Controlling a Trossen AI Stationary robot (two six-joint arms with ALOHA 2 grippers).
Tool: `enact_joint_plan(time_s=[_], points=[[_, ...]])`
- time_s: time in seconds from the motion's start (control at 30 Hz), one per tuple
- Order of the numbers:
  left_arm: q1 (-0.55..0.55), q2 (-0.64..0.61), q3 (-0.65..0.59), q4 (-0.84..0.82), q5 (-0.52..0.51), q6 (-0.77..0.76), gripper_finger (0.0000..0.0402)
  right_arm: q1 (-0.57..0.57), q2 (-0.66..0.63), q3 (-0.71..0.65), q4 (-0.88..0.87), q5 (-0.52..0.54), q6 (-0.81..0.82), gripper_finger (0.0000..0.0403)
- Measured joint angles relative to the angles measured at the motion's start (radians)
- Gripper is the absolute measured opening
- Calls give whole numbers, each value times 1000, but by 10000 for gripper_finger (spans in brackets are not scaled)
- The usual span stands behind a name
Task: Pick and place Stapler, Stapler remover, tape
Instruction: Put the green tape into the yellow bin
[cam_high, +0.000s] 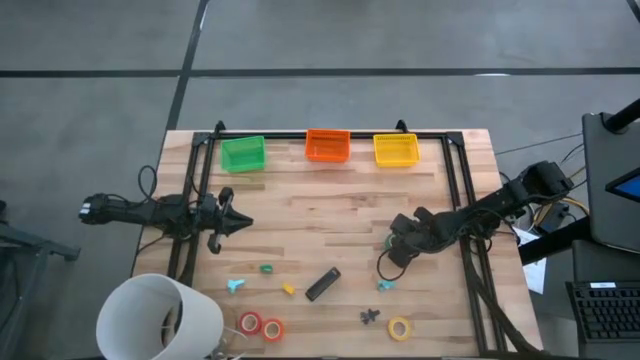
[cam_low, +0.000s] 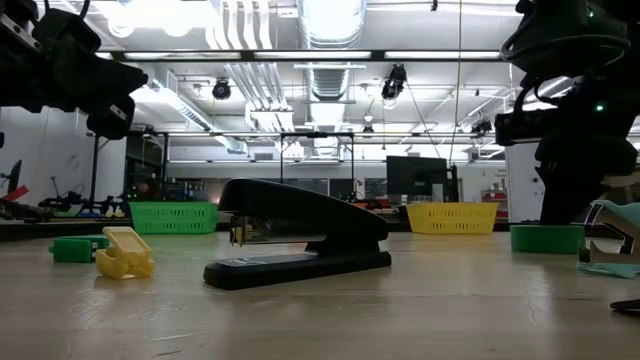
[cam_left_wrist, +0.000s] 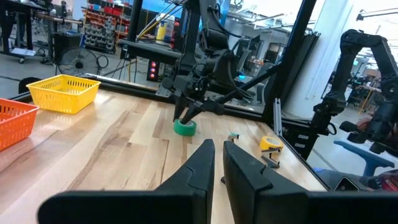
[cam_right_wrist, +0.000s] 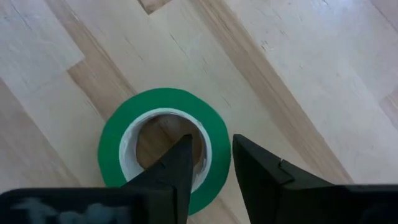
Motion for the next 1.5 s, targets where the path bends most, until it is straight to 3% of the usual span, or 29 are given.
enact_joint_plan(time_s=[0.37, 1.07, 1.5], points=[[0, 0, 0, 0, 0, 0, 37, -7, -40, -2, -7, 23, -37, 44], [0, 0, 0, 0, 0, 0, 37, -186, -210, -2, -6, 103, -170, 53], [0, 0, 0, 0, 0, 0, 37, -208, -223, -2, 7, 105, -196, 54]])
